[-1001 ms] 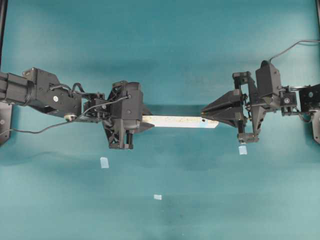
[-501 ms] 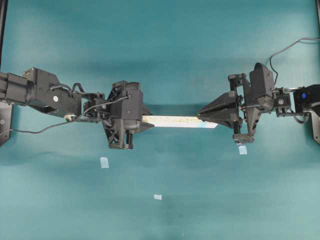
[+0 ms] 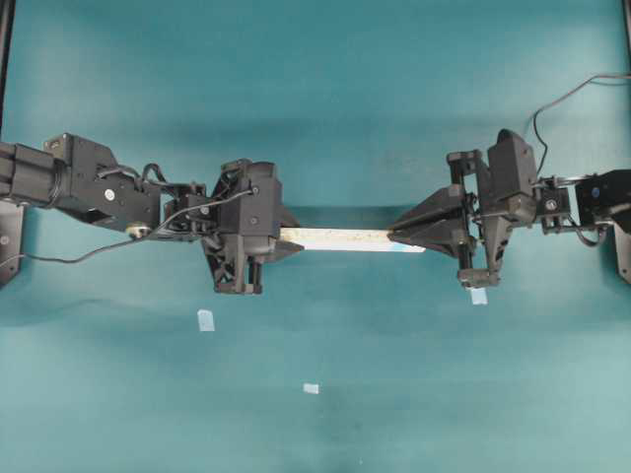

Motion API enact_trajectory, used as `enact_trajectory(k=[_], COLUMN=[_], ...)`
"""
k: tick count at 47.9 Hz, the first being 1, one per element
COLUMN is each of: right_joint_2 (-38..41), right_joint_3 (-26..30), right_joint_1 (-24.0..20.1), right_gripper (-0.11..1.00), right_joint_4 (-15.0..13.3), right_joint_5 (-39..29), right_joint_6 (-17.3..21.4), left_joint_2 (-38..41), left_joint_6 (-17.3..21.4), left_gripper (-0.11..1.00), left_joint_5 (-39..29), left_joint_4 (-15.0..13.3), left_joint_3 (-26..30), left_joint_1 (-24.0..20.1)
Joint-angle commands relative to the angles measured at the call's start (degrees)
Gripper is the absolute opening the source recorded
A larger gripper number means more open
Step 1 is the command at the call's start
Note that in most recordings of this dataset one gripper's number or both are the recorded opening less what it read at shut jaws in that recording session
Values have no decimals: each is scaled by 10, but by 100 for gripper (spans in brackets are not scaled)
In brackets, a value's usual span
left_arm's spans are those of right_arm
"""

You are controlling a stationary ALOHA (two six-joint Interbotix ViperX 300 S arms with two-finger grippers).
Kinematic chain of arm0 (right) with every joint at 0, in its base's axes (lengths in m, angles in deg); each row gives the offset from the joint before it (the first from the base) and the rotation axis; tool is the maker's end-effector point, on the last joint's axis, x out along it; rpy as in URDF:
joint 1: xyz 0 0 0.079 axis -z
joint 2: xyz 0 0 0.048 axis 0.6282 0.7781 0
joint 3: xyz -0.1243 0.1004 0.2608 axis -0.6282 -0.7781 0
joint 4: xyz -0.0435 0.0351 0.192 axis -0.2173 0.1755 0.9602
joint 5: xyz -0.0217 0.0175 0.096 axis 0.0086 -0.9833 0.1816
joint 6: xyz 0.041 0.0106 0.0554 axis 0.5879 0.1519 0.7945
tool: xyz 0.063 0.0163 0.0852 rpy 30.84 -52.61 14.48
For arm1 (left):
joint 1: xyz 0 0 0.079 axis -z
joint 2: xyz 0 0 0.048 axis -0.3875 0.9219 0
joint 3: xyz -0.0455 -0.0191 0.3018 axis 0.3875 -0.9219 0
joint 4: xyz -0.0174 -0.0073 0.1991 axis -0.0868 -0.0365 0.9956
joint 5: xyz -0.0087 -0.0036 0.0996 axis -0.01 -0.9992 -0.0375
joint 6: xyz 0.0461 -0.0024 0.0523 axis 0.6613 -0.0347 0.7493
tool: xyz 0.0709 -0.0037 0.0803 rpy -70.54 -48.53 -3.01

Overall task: Insert the rod into the hole on the wooden board.
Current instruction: 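Push the dowel into the hole with the right gripper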

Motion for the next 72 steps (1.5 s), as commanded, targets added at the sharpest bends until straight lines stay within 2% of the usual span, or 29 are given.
enact_trajectory(k=[1, 34, 52, 72], right_joint_2=[-1, -4, -27, -28], right_joint_3=[4, -6, -33, -33], right_joint_1=[-3, -4, -4, -25], right_gripper=[10, 10, 10, 10], right_joint_4=[1, 2, 2, 3], right_joint_5=[6, 6, 4, -22], right_joint_6=[-1, -1, 0, 1], left_joint_2=[-7, -8, -7, -8], left_joint_6=[-3, -4, -4, -15], left_gripper=[32, 32, 32, 32], left_joint_5=[-2, -2, -2, -2], left_joint_4=[-1, -1, -1, -1], left_joint_3=[3, 3, 4, 4], left_joint_1=[3, 2, 2, 2])
